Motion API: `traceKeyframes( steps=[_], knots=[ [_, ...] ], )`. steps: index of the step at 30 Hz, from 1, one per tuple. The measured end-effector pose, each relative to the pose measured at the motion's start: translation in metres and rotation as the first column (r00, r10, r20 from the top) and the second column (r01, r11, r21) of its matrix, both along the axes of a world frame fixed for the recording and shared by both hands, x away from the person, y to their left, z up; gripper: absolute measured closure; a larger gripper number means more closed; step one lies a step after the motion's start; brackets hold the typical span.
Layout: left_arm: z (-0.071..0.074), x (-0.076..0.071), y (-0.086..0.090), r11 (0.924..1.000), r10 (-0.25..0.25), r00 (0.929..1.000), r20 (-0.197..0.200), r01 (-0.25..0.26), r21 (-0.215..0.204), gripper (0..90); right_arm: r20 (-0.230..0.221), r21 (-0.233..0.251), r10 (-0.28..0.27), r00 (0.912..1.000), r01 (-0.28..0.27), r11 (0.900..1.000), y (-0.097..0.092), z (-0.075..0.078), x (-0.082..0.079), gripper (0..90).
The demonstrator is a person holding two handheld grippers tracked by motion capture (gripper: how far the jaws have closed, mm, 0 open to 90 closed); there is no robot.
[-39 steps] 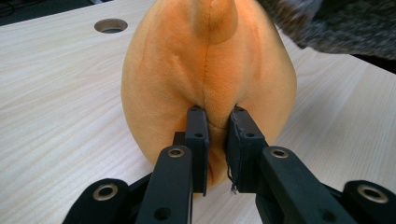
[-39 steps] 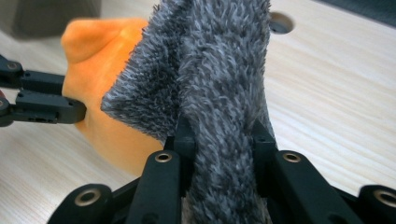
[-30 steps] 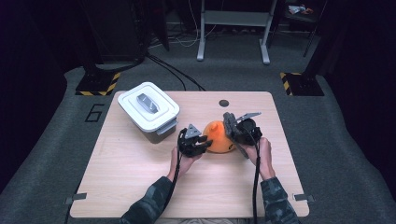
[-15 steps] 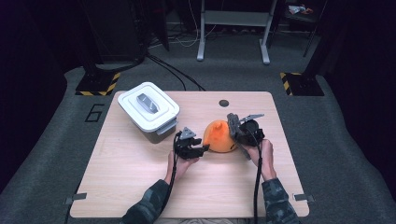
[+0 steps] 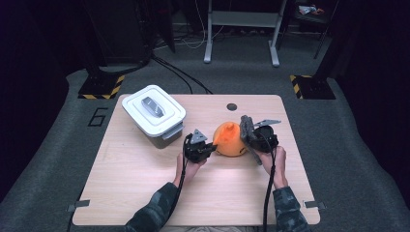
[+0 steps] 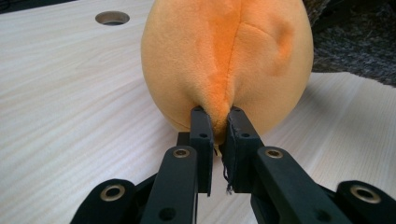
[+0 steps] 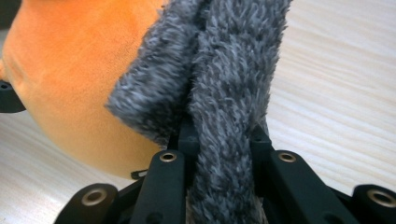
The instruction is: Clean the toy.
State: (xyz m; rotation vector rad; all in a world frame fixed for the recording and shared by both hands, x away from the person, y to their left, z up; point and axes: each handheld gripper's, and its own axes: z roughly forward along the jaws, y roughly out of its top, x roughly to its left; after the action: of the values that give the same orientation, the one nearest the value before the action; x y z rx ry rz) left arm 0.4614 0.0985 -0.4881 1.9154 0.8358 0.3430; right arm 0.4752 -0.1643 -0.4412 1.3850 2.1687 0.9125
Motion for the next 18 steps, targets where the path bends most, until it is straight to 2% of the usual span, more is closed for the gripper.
traceKeyframes(
  steps=[1, 2, 3, 4, 5, 6, 10, 11, 13, 14, 18],
  knots=[
    [0.004, 0.002, -0.001, 0.9998, -0.021, 0.9997, -0.01, 0.021, 0.006, 83.3, 0.01, 0.004, 0.002, 1.0, -0.002, 1.0, -0.003, 0.001, -0.001, 75.1],
    [0.004, 0.002, -0.001, 0.9998, -0.021, 0.9997, -0.01, 0.021, 0.006, 83.3, 0.008, 0.011, -0.014, 0.9999, 0.014, 0.9998, -0.003, 0.002, -0.002, 75.1],
    [0.011, 0.002, -0.002, 0.9994, -0.024, 0.9997, 0.003, 0.024, 0.023, 83.4, 0.025, 0.012, -0.006, 0.9997, 0.005, 0.9999, -0.006, 0.004, -0.003, 75.2],
    [0.011, 0.002, -0.002, 0.9994, -0.024, 0.9997, 0.003, 0.024, 0.023, 83.5, 0.026, 0.018, -0.012, 0.9996, 0.011, 0.9998, -0.007, 0.006, -0.004, 75.3],
    [0.017, 0.003, -0.003, 0.9993, -0.03, 0.9995, 0.013, 0.029, 0.024, 83.6, 0.036, 0.023, -0.015, 0.9992, 0.015, 0.9996, -0.008, 0.008, -0.006, 75.5],
    [0.02, 0.003, -0.003, 0.9988, -0.038, 0.9992, 0.014, 0.037, 0.031, 83.6, 0.045, 0.019, 0.0, 0.999, -0.001, 0.9998, -0.009, 0.01, -0.008, 75.6],
    [0.027, 0.004, -0.004, 0.9982, -0.046, 0.9983, 0.035, 0.045, 0.04, 83.7, 0.068, 0.036, 0.014, 0.9976, -0.017, 0.9992, -0.007, 0.019, -0.013, 75.6],
    [0.03, 0.004, -0.005, 0.9982, -0.047, 0.9975, 0.052, 0.045, 0.041, 83.7, 0.082, 0.035, 0.024, 0.9963, -0.027, 0.999, -0.006, 0.023, -0.015, 75.6],
    [0.033, 0.004, -0.005, 0.9973, -0.06, 0.9971, 0.047, 0.058, 0.045, 83.7, 0.106, 0.03, 0.054, 0.9929, -0.057, 0.9979, 0.001, 0.033, -0.021, 75.4],
    [0.036, 0.004, -0.007, 0.9974, -0.063, 0.9962, 0.061, 0.06, 0.039, 83.7, 0.12, 0.028, 0.069, 0.9904, -0.073, 0.997, 0.004, 0.036, -0.023, 75.4],
    [0.042, 0.002, -0.012, 0.9949, -0.089, 0.9929, 0.079, 0.084, 0.054, 83.6, 0.125, 0.012, 0.11, 0.9861, -0.112, 0.9937, 0.02, 0.043, -0.027, 74.9]
  ],
)
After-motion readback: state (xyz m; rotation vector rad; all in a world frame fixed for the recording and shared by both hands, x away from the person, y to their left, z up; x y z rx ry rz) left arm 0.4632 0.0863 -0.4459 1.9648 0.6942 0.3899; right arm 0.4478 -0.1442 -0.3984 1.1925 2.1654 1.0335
